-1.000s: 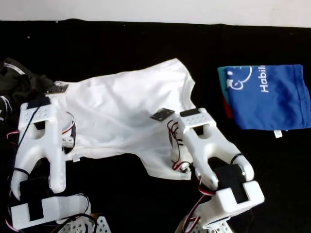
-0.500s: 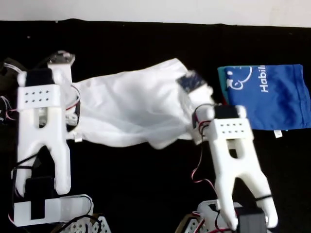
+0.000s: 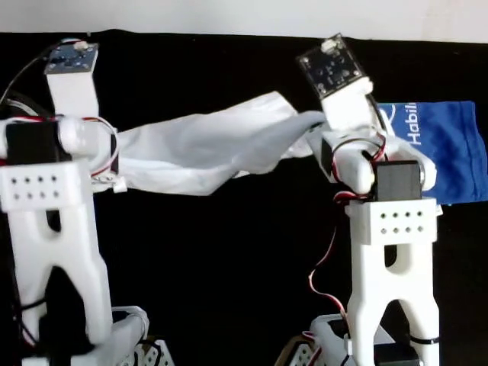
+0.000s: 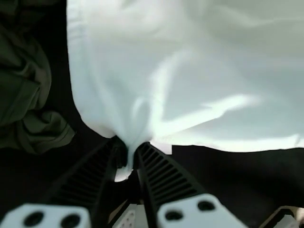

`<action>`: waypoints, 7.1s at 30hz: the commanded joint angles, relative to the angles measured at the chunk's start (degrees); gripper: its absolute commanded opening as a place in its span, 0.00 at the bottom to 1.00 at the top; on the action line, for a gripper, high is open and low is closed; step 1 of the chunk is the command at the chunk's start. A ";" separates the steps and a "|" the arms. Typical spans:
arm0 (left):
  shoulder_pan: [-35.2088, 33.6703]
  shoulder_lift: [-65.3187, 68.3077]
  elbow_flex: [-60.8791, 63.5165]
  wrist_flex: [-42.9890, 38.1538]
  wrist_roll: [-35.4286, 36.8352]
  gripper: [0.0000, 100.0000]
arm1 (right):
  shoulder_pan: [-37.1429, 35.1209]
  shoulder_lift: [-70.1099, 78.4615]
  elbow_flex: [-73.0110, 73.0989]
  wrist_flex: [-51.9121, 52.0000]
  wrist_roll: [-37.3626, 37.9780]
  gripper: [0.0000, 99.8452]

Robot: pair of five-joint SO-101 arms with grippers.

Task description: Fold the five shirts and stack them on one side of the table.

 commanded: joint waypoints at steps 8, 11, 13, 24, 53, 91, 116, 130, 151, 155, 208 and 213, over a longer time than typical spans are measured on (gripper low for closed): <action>4.88 2.07 9.54 -2.02 0.79 0.01 | 5.85 -1.98 -0.31 0.31 -0.26 0.01; 6.64 6.37 18.15 -4.84 0.70 0.01 | 7.34 -2.07 3.56 0.40 0.00 0.01; 9.01 8.40 22.90 -6.24 0.70 0.01 | 7.60 -1.98 6.55 -0.04 0.26 0.01; 17.89 12.09 34.51 -8.35 0.44 0.07 | 7.60 -2.07 16.31 -1.89 3.08 0.01; 26.86 19.74 48.04 -17.41 -6.51 0.15 | 7.34 -1.63 16.04 -2.59 3.16 0.01; 27.38 -0.31 69.05 -36.57 -0.97 0.12 | 6.11 -2.07 15.96 -2.15 3.08 0.01; 9.71 -0.84 16.40 -5.63 -4.66 0.01 | 6.02 -1.54 3.47 -7.16 -7.82 0.01; -4.35 -0.92 -17.98 0.00 -6.24 0.01 | 4.44 -1.80 -24.66 2.07 -8.00 0.01; -6.20 -12.35 -30.55 0.00 -5.98 0.01 | 9.10 -2.15 -52.35 8.04 -8.00 0.01; -6.02 -14.37 -30.81 -0.09 -5.98 0.01 | 9.19 -2.15 -59.47 12.00 -8.00 0.01; -6.20 45.58 -43.30 -24.44 -7.82 0.01 | 2.33 49.27 -41.89 -24.31 -11.78 0.01; -5.23 55.08 -45.23 -24.00 -7.82 0.01 | 1.01 58.07 -41.89 -24.92 -11.87 0.01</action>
